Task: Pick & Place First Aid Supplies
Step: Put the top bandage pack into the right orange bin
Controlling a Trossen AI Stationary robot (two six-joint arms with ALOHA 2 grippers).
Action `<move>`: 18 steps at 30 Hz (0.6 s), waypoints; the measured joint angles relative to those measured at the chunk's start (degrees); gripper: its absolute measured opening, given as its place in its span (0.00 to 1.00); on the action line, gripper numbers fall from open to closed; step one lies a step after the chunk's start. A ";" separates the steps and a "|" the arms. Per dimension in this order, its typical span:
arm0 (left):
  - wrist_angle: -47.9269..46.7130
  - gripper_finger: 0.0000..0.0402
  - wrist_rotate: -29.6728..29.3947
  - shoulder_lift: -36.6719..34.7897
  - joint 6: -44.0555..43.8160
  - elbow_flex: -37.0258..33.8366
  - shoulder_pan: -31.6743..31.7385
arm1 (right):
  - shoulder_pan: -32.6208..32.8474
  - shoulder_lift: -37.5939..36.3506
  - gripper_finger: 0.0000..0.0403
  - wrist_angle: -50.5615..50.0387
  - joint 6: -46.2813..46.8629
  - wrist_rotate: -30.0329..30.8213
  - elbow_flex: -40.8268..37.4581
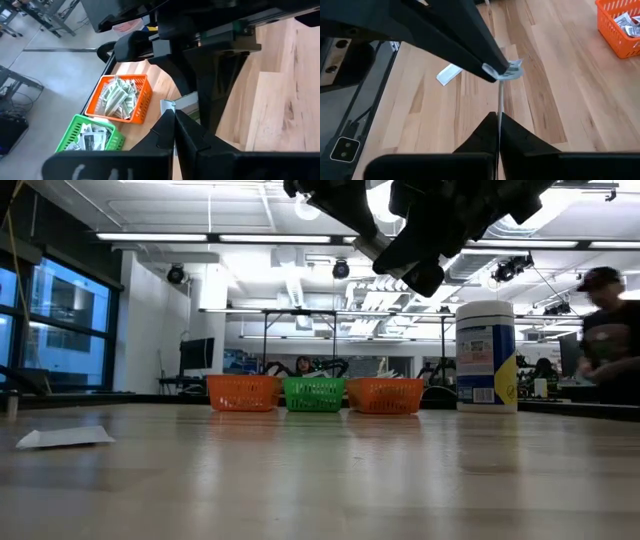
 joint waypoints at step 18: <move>-1.91 0.49 -2.24 -0.63 0.19 -0.03 0.80 | -4.10 0.00 0.00 -3.68 1.93 0.71 0.00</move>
